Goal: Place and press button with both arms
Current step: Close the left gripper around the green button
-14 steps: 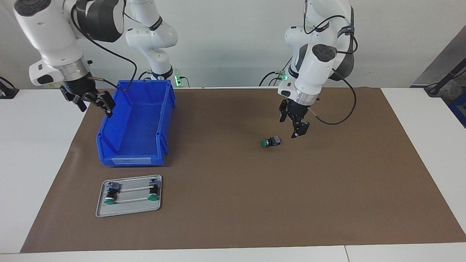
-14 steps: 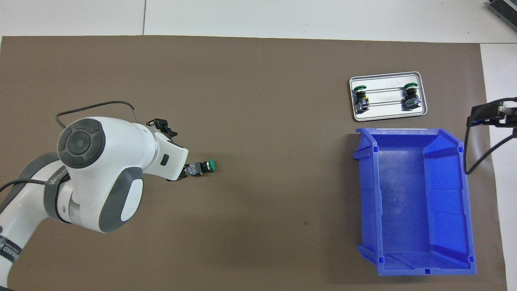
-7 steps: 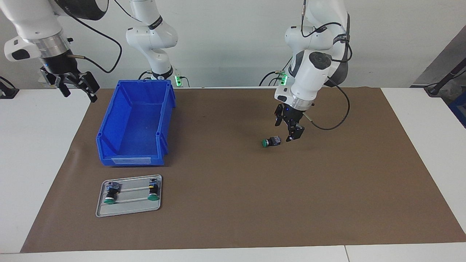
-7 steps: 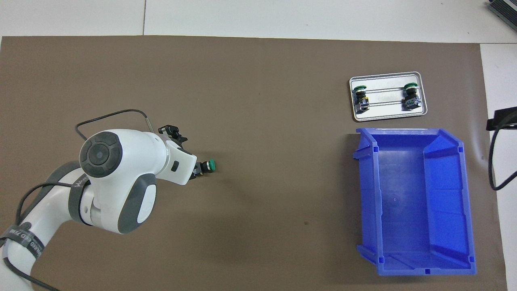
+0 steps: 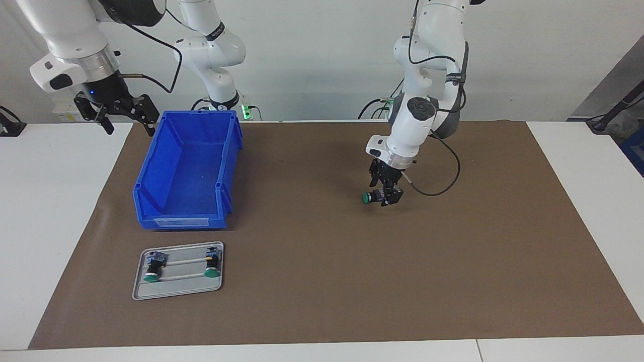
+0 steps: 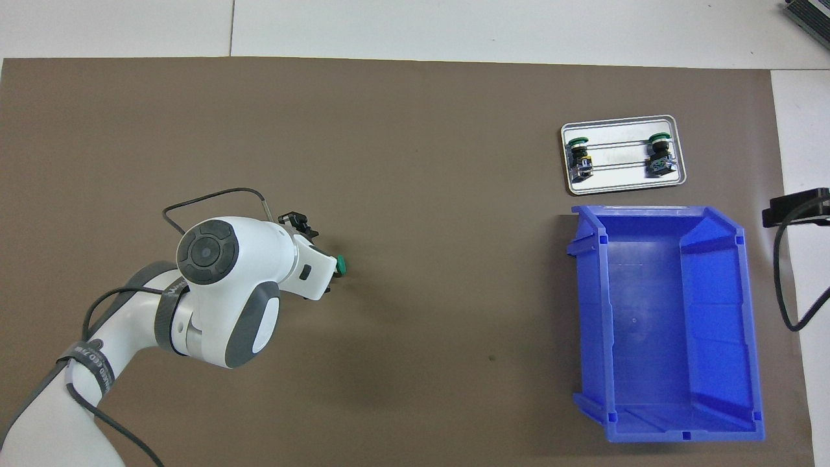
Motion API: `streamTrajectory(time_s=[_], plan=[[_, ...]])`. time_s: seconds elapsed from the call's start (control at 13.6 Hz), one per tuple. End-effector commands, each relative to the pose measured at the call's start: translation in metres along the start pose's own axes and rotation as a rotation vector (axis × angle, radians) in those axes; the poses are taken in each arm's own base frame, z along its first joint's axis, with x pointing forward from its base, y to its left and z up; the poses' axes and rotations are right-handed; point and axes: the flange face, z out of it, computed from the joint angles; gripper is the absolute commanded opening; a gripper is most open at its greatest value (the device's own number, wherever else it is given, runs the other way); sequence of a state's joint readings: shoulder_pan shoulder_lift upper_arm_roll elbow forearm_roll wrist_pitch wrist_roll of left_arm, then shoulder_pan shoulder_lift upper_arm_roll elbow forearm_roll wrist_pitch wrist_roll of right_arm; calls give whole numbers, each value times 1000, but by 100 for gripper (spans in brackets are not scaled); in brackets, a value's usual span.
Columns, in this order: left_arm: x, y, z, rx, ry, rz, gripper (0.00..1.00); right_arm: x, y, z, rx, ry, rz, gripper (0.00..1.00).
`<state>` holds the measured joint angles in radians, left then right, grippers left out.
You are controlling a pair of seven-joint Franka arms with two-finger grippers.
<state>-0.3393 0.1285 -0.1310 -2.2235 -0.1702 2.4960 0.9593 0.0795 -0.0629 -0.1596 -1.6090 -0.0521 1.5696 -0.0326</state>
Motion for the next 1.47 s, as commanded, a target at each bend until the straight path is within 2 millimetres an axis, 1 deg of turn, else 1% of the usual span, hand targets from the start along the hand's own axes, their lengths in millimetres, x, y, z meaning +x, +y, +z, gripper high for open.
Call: streamTrajectory(time_s=[0.0, 0.07, 0.15, 0.22, 0.37, 0.52, 0.59, 0.66, 0.81, 0.88, 1.03, 1.18, 1.25, 1.32, 1.4], plan=[[2, 16, 7, -16, 21, 1, 81, 0, 0, 11, 3, -25, -58, 100], [2, 16, 7, -21, 28, -8, 81, 0, 2, 12, -2, -21, -78, 100], [8, 22, 8, -27, 33, -1, 81, 0, 3, 12, -14, -22, -80, 100], [9, 27, 11, -34, 29, 4, 81, 0, 5, 11, -20, -21, -80, 100], [8, 31, 16, -36, 25, 10, 82, 2, 1, 8, -22, -19, -82, 100], [4, 33, 21, -28, 26, 10, 82, 0, -3, 0, 3, -38, -73, 100], [2, 35, 24, -29, 23, 16, 82, 3, -7, 1, 29, -39, -21, 100], [-1, 36, 27, -33, 18, 17, 82, 3, -7, 1, 33, -36, 13, 100], [-2, 37, 32, -36, 15, 20, 82, 2, -6, 4, 19, -36, -6, 100], [-2, 36, 34, -28, 19, 20, 82, 3, -1, 4, 10, -26, -23, 100], [2, 39, 51, -17, 24, 29, 82, 2, 0, 6, -19, -30, -51, 100], [0, 40, 61, -1, 30, 27, 81, 2, -1, 6, -21, -27, -54, 100], [0, 39, 61, 0, 31, 27, 80, 2, -2, 6, -21, -27, -55, 100], [0, 39, 61, 1, 31, 26, 73, 2, -1, 6, -21, -27, -54, 100], [1, 38, 60, 3, 34, 26, 69, 2, -1, 6, -21, -27, -54, 100]])
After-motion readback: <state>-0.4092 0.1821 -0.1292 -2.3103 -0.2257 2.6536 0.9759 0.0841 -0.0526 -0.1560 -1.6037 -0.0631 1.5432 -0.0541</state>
